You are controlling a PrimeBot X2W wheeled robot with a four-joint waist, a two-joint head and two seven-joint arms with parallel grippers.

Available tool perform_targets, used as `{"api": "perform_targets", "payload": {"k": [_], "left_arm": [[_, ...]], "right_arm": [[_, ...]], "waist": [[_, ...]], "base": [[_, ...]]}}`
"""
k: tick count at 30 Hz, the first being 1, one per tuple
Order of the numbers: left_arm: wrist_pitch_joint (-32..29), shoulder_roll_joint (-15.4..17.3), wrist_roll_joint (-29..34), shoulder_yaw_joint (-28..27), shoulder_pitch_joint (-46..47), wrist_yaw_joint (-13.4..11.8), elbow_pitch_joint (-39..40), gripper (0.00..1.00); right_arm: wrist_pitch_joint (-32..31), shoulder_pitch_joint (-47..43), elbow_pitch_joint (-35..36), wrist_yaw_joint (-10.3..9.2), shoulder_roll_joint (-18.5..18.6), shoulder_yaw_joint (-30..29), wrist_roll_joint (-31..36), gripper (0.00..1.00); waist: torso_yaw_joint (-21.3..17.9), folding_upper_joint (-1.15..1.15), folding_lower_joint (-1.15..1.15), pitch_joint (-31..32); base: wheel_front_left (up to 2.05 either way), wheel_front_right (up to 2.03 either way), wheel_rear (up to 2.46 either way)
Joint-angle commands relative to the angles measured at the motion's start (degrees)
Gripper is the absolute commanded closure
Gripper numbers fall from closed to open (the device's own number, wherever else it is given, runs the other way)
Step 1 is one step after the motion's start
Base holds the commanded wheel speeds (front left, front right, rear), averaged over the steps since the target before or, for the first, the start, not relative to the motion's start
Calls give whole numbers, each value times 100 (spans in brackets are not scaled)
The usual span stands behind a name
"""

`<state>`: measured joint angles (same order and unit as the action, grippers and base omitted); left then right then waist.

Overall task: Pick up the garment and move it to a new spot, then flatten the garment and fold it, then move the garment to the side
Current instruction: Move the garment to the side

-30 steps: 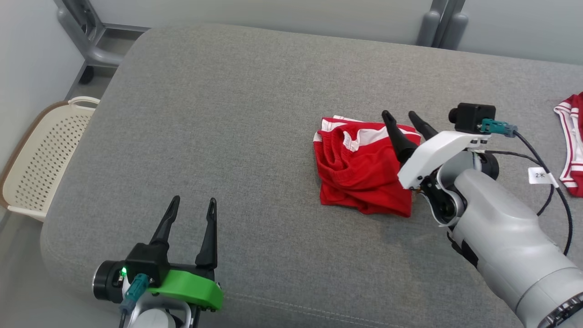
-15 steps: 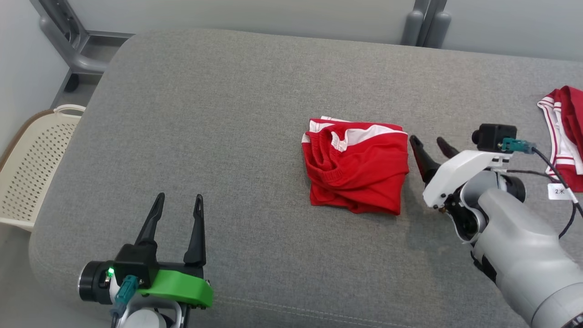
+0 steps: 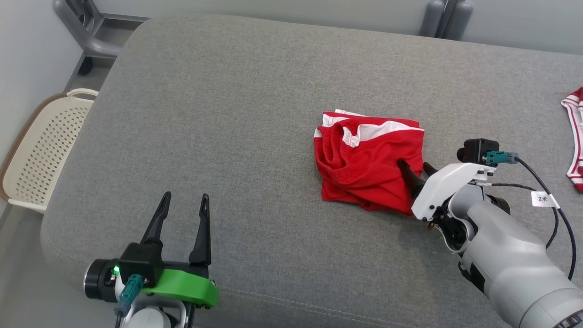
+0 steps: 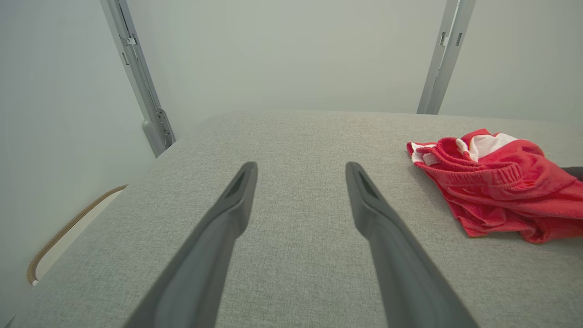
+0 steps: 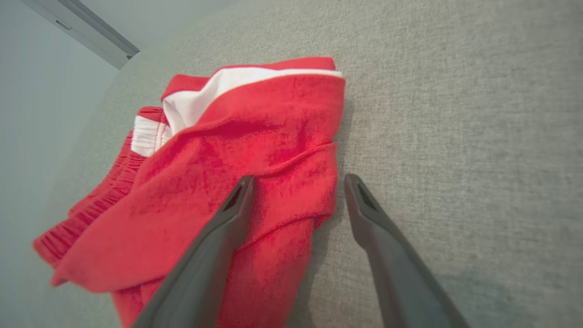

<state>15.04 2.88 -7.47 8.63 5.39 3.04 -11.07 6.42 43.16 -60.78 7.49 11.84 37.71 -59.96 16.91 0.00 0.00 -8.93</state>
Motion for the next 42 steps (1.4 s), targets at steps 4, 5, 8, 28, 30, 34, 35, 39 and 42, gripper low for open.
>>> {"api": "perform_targets", "payload": {"k": [4, 5, 8, 28, 30, 34, 35, 39, 42], "left_arm": [[13, 6, -47, 19, 81, -19, -10, 0], [13, 6, -54, 24, 82, -22, -13, 0], [13, 6, -73, 46, 96, -33, -26, 0], [13, 6, 20, -174, 0, 30, 9, 0], [13, 7, 53, -214, 4, 47, 23, 0], [13, 16, 103, -277, 28, 76, 56, 0], [13, 20, 116, -293, 49, 90, 68, 0], [13, 39, 175, -336, 128, 119, 120, 0], [13, 75, 231, -368, 164, 147, 148, 0]], "right_arm": [[-215, -44, -46, 1, -83, -37, -261, 0], [-244, -52, -42, 1, -98, -30, -290, 0], [-325, -59, -42, 0, -108, -7, -395, 26], [-39, 201, 455, 0, 388, 629, -216, 100], [-41, 292, 508, 0, 498, 710, -159, 100], [-115, 527, 557, 0, 739, 835, -66, 100], [-130, 594, 572, 0, 805, 870, -43, 100], [-238, 924, 603, 0, 1071, 1062, 137, 100], [-337, 1156, 643, 0, 1243, 1181, 238, 100]], "waist": [[89, 0, 0, -48], [99, 0, 0, -52], [124, 0, 0, -73], [-423, 0, 0, 20], [-545, 0, 0, 3], [-803, 0, 0, -69], [-862, 0, 0, -98], [-1071, 0, 0, -261], [-1204, 0, 0, -401]], "base": [[0, 0, 0], [0, 0, 0], [0, 0, 0], [0, 0, 0], [0, 0, 0], [0, 0, 0], [0, 0, 0], [0, 0, 0], [0, 0, 0]]}}
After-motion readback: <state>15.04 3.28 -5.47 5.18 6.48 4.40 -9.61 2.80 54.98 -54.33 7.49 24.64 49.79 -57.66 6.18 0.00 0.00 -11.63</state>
